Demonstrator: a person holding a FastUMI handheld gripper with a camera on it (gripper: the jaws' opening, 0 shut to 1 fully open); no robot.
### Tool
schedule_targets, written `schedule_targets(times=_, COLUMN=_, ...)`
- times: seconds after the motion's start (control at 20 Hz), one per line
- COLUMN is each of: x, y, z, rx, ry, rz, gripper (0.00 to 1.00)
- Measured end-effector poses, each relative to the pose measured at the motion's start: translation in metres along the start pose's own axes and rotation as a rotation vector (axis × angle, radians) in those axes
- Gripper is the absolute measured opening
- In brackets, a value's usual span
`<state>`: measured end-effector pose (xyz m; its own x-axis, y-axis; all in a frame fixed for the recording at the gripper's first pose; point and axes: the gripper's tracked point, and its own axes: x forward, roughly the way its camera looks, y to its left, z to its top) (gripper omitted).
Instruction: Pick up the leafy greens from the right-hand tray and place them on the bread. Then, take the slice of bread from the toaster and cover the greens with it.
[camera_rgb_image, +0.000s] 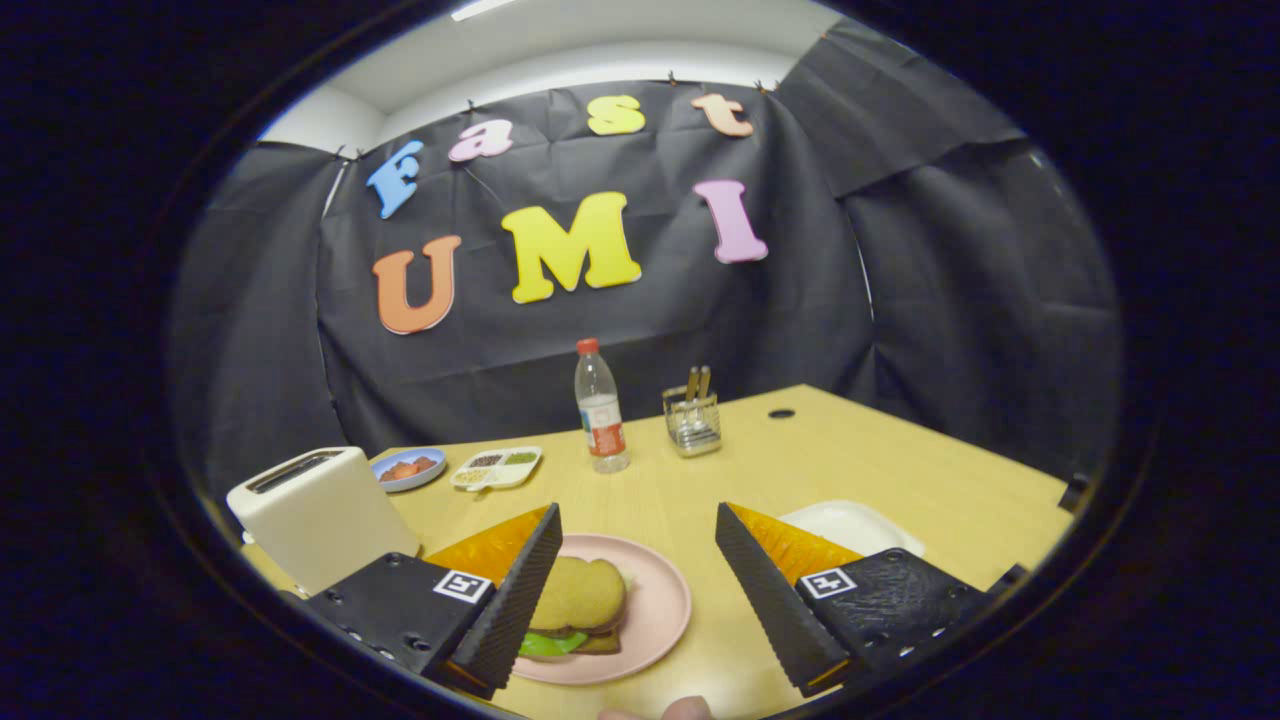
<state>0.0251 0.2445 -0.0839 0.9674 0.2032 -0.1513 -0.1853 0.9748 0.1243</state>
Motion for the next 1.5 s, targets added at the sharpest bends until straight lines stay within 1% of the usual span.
schedule_targets(times=0.1, x=-0.017, y=-0.012, z=0.026, rx=-0.058, ry=-0.075, rz=0.006, gripper=0.95)
schedule_targets(times=0.2, x=-0.034, y=-0.024, z=0.047, rx=-0.088, ry=-0.118, rz=0.004, gripper=0.95)
schedule_targets(times=0.3, x=-0.053, y=-0.036, z=0.06, rx=-0.085, ry=-0.133, rz=0.007, gripper=0.96)
schedule_targets(times=0.45, x=-0.08, y=-0.066, z=0.076, rx=-0.077, ry=-0.16, rz=-0.03, gripper=0.95)
schedule_targets(times=0.65, x=-0.114, y=-0.092, z=0.104, rx=-0.067, ry=-0.197, rz=-0.058, gripper=0.96)
schedule_targets(times=0.8, x=-0.135, y=-0.098, z=0.122, rx=-0.075, ry=-0.229, rz=-0.064, gripper=0.95)
schedule_targets(times=0.95, x=-0.149, y=-0.098, z=0.126, rx=-0.103, ry=-0.237, rz=-0.071, gripper=0.95)
schedule_targets(times=1.1, x=-0.156, y=-0.087, z=0.127, rx=-0.096, ry=-0.218, rz=-0.042, gripper=0.95)
schedule_targets(times=1.5, x=-0.165, y=-0.086, z=0.144, rx=-0.056, ry=-0.23, rz=0.011, gripper=0.95)
